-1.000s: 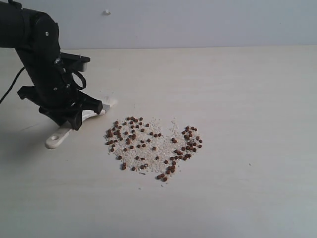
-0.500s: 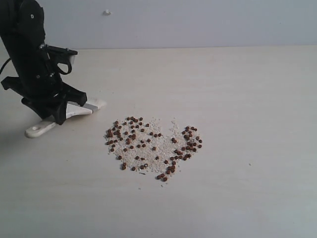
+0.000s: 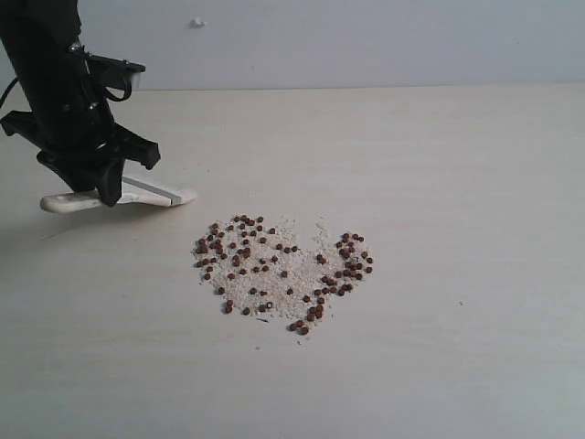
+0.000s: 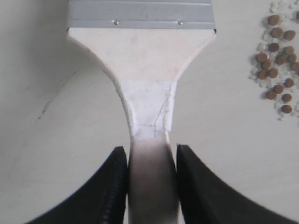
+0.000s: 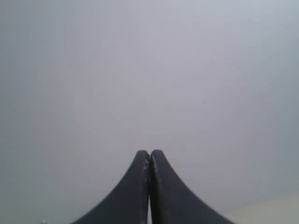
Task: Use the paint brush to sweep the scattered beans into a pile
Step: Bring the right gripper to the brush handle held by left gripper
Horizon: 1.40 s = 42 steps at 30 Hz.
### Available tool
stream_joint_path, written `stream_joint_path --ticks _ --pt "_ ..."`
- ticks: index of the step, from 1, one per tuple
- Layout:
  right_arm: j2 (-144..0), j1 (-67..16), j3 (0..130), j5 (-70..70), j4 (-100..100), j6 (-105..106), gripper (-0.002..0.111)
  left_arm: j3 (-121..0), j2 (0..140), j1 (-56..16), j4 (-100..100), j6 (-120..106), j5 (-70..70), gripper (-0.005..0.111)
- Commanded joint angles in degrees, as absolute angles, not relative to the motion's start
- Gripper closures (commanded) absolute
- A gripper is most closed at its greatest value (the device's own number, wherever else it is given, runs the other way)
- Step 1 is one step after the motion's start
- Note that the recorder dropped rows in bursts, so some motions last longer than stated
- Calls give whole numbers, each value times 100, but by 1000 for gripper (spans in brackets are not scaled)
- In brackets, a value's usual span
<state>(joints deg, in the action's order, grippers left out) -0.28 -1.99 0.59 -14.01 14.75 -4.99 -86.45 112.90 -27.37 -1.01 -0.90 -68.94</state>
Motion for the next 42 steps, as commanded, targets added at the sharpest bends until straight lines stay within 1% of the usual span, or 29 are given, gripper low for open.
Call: stream_joint_path --ticks 1,4,6,10,15,17,21,24,25,28,32,37,42 --pt "-352 -199 248 -2188 -2101 -3210 108 -8830 11269 -2722 -105 -104 -6996 107" --pt "-1133 -199 388 -3743 -4130 -4201 108 -8902 11269 -2722 -84 -104 -6996 107" --pt "-1776 -199 597 -4160 -4733 -4171 108 -8951 11269 -2722 0 -104 -6996 107" --pt "-3433 -199 1051 -4248 -4900 -4112 108 -8998 11269 -2722 82 -104 -6996 107" --pt "-5613 -199 1780 -5257 -5397 -3301 107 -9010 11269 -2722 82 -104 -6996 107" --pt "-6561 -199 2221 -5744 -5789 -2993 103 -9012 11269 -2722 82 -116 -6996 107" --pt "-8168 -239 3078 -6389 -6929 -2897 90 -9012 11269 -2722 53 -153 -6996 107" --pt "-9119 -604 3549 -6374 -7035 -2753 78 -9012 11269 -2722 53 -178 -6996 107" --pt "-9472 -825 3682 -6336 -7038 -2554 73 -9012 11269 -2722 53 -190 -6996 107" --pt "-10122 -1372 4054 -6149 -6918 -2021 63 -9012 11269 -2722 53 -218 -6996 107" --pt "-10863 -2209 4574 -5683 -6240 -1479 62 -9012 11269 -2722 64 -256 -6996 107" --pt "-11524 -2985 5310 -5080 -5660 -854 61 -9012 11269 -2722 84 -268 -6996 107" --pt "-12091 -3445 6031 -4822 -5177 -734 49 -9012 11269 -2722 94 -268 -6996 107"
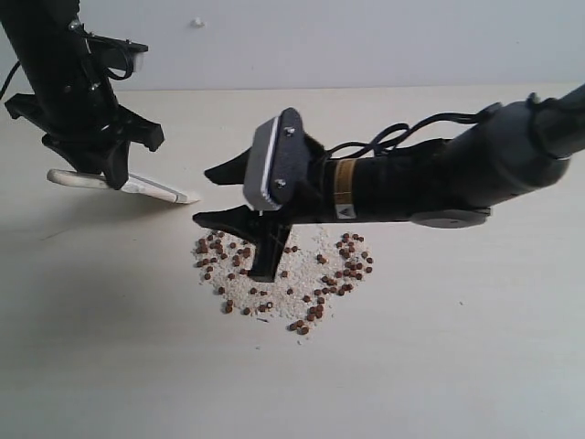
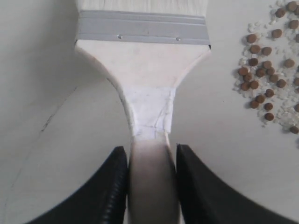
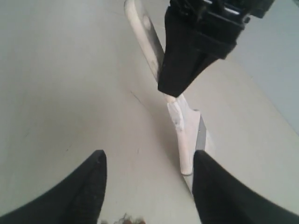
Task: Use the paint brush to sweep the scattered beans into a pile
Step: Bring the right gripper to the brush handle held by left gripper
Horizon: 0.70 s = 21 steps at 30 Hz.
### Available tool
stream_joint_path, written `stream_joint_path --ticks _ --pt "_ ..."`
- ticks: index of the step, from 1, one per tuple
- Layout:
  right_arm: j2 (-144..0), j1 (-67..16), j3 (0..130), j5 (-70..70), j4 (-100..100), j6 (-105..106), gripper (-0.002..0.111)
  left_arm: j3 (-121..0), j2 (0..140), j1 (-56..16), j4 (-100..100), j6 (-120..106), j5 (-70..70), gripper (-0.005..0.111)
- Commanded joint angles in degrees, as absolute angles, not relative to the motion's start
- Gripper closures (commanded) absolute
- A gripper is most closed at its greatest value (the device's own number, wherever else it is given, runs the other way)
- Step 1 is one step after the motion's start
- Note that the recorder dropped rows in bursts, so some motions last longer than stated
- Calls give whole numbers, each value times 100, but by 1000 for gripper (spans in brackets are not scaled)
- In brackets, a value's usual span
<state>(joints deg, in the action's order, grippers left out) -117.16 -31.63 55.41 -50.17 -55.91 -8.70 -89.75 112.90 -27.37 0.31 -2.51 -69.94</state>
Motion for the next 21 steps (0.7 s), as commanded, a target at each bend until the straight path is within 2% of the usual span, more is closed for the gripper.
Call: stream_joint_path --ticks 1,11,21 --pt "-12198 -3504 6191 -4781 -5148 -721 47 -9012 11269 -2722 107 -268 -6996 107" --pt "-13093 -3734 7223 -4639 -4796 -735 46 -9012 11269 -2722 131 -268 -6996 107" --pt "-13501 -3734 7523 -4907 -4589 -678 46 -9012 11269 -2722 268 -257 -6975 107"
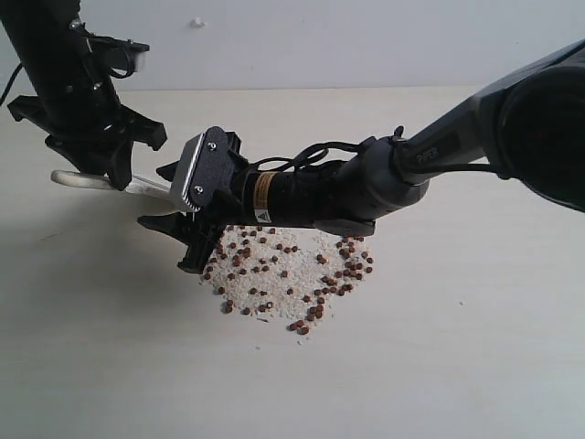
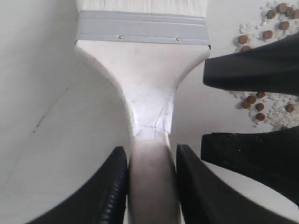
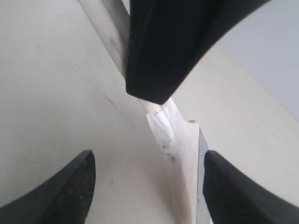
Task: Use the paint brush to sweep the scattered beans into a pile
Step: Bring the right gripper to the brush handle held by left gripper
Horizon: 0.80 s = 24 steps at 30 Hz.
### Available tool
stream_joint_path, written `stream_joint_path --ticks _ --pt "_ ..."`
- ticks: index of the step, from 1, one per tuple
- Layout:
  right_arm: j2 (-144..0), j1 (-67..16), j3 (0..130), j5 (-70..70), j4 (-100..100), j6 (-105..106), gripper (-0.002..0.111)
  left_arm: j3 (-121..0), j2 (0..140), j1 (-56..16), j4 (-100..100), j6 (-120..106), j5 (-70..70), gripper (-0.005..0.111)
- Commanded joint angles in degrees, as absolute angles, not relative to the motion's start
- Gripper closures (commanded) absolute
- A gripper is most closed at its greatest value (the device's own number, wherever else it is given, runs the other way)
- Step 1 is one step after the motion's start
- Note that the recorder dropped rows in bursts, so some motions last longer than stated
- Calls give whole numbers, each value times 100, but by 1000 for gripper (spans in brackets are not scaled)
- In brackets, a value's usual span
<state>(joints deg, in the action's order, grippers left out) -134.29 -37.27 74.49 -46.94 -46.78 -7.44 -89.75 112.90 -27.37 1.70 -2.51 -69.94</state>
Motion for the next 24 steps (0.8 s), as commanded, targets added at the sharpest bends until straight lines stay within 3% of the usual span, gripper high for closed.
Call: stream_joint_path --ticks 1,24 --pt "-13508 -3734 7523 -4982 -4457 -562 46 -9012 11269 -2722 345 -257 -6924 107" --pt "-13687 -3734 7588 -5047 -3929 -474 46 -9012 11269 -2722 978 -427 -6579 107"
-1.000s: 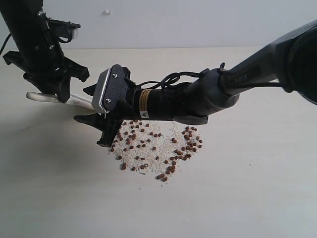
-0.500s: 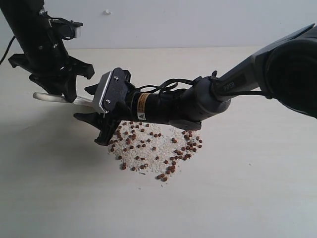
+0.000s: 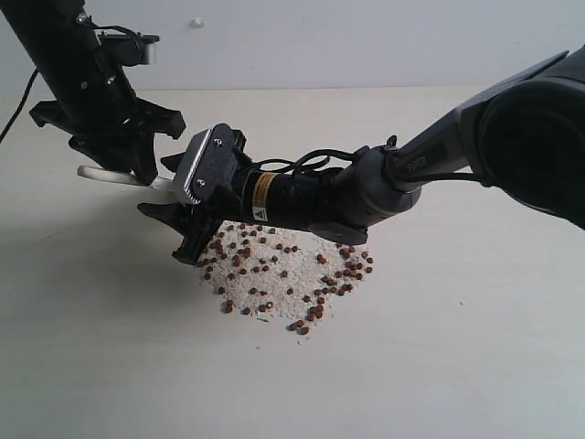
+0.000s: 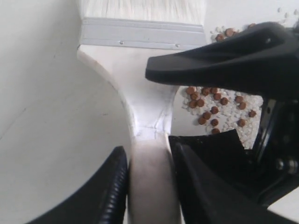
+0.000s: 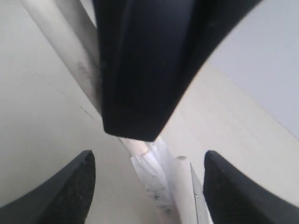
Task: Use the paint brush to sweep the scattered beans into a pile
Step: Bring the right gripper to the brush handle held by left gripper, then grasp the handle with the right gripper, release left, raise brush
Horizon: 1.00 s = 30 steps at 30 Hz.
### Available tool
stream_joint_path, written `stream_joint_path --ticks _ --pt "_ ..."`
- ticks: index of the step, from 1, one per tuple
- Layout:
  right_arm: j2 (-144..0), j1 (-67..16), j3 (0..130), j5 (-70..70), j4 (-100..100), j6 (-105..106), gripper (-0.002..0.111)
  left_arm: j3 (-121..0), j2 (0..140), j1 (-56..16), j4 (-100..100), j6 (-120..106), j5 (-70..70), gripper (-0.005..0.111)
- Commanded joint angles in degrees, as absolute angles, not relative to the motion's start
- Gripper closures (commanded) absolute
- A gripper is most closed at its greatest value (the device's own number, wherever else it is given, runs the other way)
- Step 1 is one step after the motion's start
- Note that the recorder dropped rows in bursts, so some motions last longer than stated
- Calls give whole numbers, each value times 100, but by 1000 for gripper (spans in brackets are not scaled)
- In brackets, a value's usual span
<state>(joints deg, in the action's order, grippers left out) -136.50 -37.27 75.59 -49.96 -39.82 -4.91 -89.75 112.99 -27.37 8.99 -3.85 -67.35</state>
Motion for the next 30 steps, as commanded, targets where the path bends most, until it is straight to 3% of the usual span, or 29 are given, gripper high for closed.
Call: stream_joint_path --ticks 1,6,11,15,21,23,27,30 --pt "-13687 -3734 7588 -5064 -3944 -527 46 -9012 11269 -2722 981 -427 -6567 107" --pt "-13687 -3734 7588 -5107 -3933 -527 48 -9012 11269 -2722 990 -427 -6531 107" --pt "-13687 -3734 7588 -5107 -3933 -527 61 -9012 11269 -2722 1006 -427 -6467 107" --pt "-13687 -3734 7588 -5107 -3933 -527 74 -9012 11269 -2722 1009 -439 -6457 107" --pt "-13687 -3734 7588 -5107 -3911 -527 108 -9012 11269 -2722 1080 -673 -6412 107" --pt "-13687 -3734 7588 -5107 -3784 -411 108 -9012 11269 -2722 1098 -727 -6368 105" --pt "-13687 -3734 7588 -5107 -3596 -199 108 -9012 11269 -2722 1087 -727 -6243 91" --pt "-13677 -3734 7588 -5107 -3585 -45 108 -9012 11269 -2722 1064 -727 -5947 69"
